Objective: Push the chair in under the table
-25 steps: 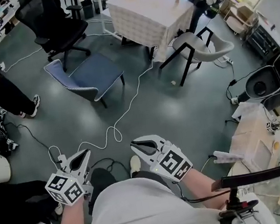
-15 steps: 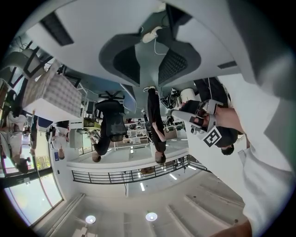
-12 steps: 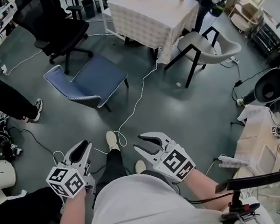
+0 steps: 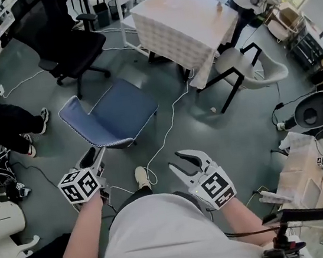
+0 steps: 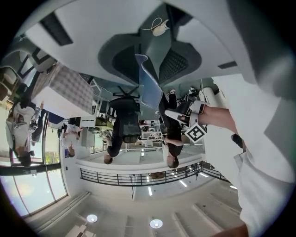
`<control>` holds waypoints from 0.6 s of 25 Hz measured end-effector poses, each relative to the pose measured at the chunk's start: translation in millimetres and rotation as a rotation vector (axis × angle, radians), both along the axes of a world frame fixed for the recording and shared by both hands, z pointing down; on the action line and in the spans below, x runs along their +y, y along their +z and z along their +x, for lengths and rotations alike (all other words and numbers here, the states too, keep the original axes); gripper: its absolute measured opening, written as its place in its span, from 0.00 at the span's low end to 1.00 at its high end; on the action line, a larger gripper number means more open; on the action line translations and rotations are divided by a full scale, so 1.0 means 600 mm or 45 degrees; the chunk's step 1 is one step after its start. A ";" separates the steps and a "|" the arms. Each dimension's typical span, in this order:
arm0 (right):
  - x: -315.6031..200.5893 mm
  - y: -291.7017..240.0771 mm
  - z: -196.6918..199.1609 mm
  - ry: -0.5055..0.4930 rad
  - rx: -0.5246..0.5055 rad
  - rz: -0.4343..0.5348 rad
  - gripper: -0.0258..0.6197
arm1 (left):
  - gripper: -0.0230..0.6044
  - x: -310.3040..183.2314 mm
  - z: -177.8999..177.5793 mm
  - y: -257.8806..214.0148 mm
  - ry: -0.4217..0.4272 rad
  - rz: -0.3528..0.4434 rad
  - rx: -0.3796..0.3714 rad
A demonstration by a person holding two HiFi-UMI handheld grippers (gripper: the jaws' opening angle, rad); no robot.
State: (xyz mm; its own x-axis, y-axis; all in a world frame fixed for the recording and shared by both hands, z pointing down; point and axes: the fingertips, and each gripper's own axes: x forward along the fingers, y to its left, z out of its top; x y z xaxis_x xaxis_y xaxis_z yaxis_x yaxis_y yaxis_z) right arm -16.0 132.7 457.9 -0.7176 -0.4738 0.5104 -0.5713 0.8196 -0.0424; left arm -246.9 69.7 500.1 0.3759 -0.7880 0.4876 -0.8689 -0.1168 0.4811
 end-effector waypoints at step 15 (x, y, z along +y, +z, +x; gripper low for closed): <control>-0.176 0.038 -0.078 0.041 0.023 -0.114 0.28 | 0.49 -0.178 -0.227 0.298 -0.431 -0.547 0.027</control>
